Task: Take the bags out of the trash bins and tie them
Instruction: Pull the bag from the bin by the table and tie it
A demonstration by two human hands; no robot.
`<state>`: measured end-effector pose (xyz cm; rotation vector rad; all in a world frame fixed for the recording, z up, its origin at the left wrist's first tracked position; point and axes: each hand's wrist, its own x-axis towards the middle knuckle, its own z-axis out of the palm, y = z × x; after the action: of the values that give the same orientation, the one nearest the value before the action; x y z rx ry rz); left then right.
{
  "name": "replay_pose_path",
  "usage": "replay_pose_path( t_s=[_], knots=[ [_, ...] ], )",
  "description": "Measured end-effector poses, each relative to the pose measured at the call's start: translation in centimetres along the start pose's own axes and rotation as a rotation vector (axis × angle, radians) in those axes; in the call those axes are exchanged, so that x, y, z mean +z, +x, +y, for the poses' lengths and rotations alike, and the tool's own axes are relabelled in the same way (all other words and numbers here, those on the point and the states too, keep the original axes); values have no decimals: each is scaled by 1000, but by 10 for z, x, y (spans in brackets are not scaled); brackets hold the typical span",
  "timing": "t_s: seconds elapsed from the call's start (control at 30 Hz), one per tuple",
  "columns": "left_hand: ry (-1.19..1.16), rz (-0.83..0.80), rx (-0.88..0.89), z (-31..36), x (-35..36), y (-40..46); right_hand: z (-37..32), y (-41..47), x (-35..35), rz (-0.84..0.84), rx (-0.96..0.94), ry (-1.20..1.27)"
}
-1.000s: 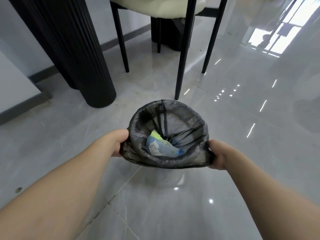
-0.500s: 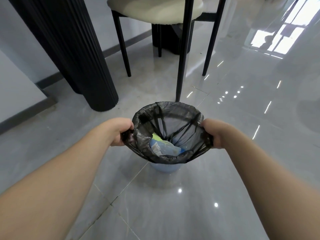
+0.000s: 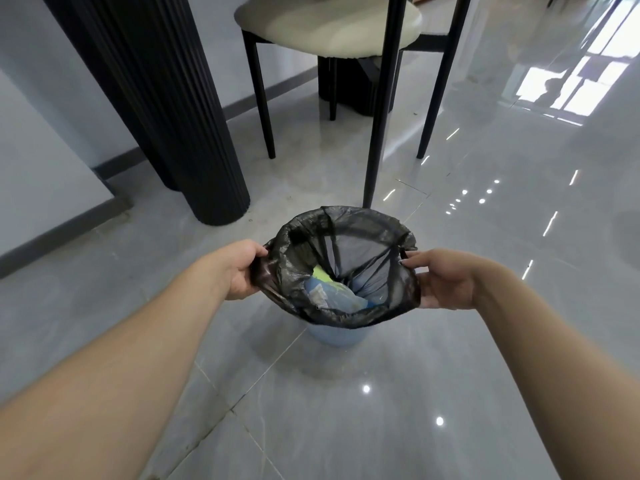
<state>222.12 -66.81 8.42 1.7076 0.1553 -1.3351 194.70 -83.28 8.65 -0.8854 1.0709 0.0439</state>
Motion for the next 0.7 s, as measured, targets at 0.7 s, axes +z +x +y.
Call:
replay_pose_path(
  t_s=[0.7],
  knots=[
    [-358, -12, 526, 34, 27, -25, -38, -6, 19, 540, -389, 99]
  ],
)
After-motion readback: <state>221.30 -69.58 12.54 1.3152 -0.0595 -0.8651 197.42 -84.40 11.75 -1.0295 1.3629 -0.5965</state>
